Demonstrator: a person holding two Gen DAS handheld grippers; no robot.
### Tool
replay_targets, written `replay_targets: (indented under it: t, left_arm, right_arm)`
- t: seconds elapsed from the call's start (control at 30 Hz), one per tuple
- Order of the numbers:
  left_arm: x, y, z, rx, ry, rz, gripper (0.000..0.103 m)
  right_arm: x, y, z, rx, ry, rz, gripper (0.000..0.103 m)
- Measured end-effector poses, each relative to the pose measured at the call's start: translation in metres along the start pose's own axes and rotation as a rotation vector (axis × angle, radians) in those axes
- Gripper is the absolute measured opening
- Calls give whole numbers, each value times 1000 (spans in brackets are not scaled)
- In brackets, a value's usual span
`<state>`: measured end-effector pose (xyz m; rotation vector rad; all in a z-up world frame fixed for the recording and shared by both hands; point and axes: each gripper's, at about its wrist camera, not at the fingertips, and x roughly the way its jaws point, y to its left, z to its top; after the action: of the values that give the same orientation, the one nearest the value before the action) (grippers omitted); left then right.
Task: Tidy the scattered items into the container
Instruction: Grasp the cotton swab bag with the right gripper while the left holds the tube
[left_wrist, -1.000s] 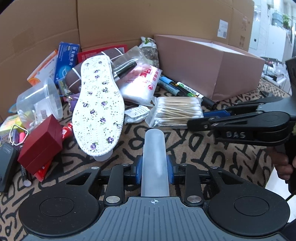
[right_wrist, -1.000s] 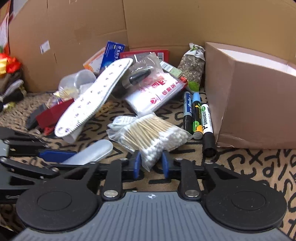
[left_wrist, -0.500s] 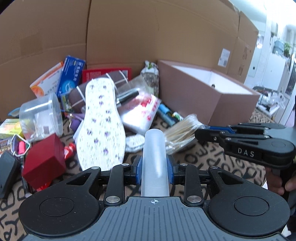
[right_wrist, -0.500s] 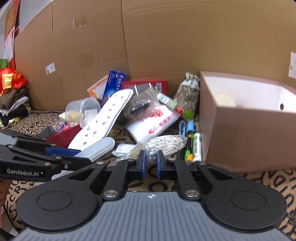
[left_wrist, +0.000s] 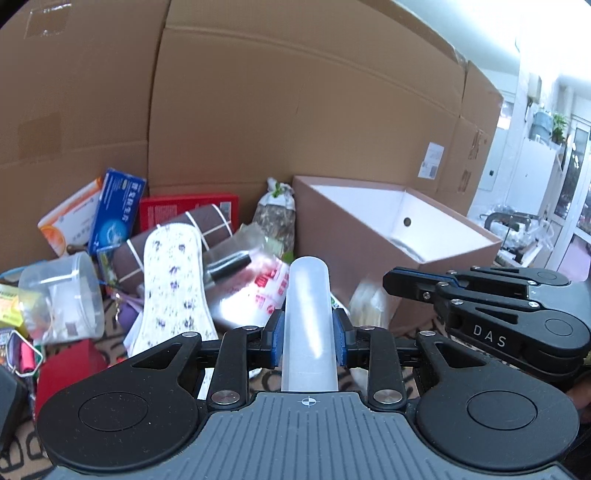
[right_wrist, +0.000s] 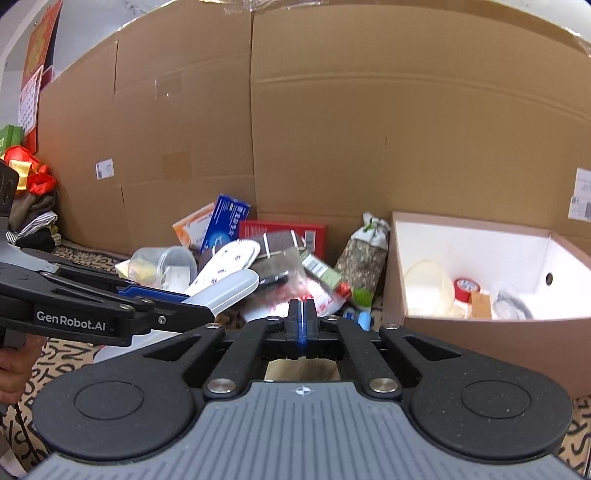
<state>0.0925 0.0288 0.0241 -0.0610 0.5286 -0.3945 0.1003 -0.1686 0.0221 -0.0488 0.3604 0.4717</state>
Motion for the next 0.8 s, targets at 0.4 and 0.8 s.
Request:
replay_targets:
  t: [0.4, 0.8]
  left_arm:
    - [14, 25, -35, -75, 121, 42, 26]
    - [8, 41, -59, -144, 153, 79, 26]
  right_arm:
    - [17, 9, -40, 5, 127, -30, 63]
    - [59, -7, -56, 233, 253, 56, 76]
